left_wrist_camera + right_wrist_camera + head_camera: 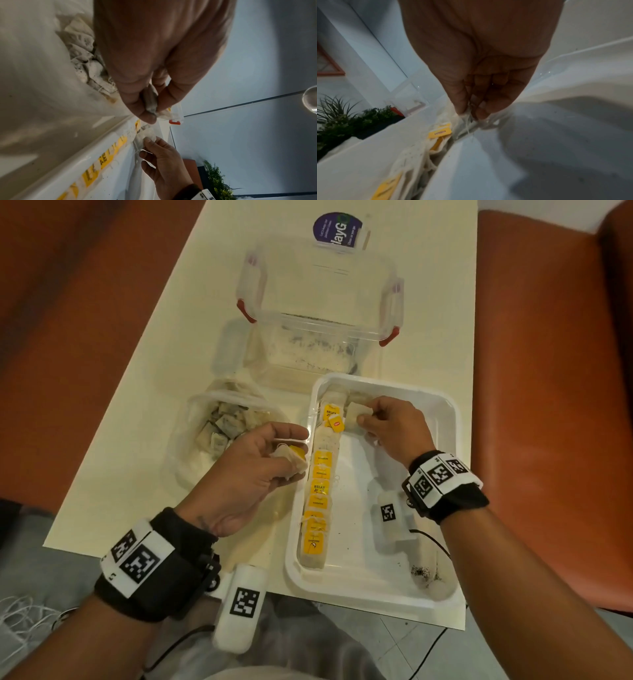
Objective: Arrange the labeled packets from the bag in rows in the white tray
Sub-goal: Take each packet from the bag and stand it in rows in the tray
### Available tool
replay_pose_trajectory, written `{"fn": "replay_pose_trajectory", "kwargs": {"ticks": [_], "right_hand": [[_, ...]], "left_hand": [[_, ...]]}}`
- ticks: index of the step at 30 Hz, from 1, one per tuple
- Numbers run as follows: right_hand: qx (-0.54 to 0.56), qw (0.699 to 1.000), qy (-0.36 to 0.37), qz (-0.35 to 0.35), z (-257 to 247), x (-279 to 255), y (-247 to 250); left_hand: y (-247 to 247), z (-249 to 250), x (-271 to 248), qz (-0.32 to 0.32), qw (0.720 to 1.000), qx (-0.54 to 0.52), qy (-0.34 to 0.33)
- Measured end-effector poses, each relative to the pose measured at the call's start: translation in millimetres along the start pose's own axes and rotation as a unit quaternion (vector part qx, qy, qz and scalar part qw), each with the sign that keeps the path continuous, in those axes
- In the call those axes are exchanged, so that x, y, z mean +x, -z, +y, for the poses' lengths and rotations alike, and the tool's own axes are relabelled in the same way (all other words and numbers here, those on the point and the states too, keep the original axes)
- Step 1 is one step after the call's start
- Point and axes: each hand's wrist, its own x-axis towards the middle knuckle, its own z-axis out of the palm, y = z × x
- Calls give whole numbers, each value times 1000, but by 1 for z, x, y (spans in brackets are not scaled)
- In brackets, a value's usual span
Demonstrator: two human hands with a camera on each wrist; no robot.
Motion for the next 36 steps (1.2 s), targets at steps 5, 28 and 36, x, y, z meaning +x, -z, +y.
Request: {"fn": "replay_pose_trajectory", "kwargs": {"ticks": [5,28,36], "right_hand": [[-3,999,-1,54,-1,4,-9],[105,991,11,82,-20,-39,-12],[279,950,-30,-137,-53,-88,3]], "left_hand": [[0,-1,1,14,1000,-20,2],[-8,0,9,33,993,-115,0],[-22,-8,14,51,990,19,-133]]}}
